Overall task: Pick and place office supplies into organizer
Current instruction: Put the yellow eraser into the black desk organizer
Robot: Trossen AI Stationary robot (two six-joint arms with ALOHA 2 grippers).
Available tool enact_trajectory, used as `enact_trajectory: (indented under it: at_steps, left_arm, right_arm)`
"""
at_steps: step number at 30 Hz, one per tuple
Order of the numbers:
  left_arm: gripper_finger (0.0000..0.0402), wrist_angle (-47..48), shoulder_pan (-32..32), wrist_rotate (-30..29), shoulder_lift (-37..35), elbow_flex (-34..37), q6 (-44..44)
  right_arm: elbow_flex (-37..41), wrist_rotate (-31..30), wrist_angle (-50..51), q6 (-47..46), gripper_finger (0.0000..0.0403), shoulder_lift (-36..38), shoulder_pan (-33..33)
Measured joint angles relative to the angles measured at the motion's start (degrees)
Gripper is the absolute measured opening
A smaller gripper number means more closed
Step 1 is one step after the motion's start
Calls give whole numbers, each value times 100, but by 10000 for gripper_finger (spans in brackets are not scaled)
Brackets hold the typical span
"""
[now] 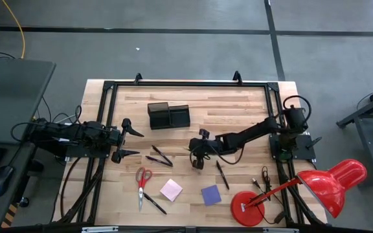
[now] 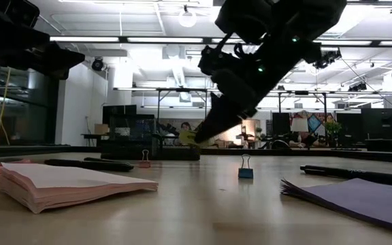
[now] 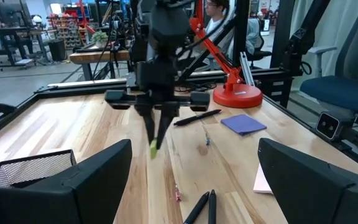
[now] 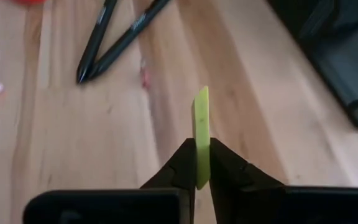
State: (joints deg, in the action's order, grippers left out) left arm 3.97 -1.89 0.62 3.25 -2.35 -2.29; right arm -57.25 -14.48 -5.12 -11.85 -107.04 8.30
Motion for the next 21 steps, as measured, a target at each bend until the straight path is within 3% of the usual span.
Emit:
enact_trajectory:
  at_steps: [21]
  left_arm:
    - [335,-7,0,-22,2,0,-68]
  right_arm:
    - [0,398,-1596,1048,16,4,-828]
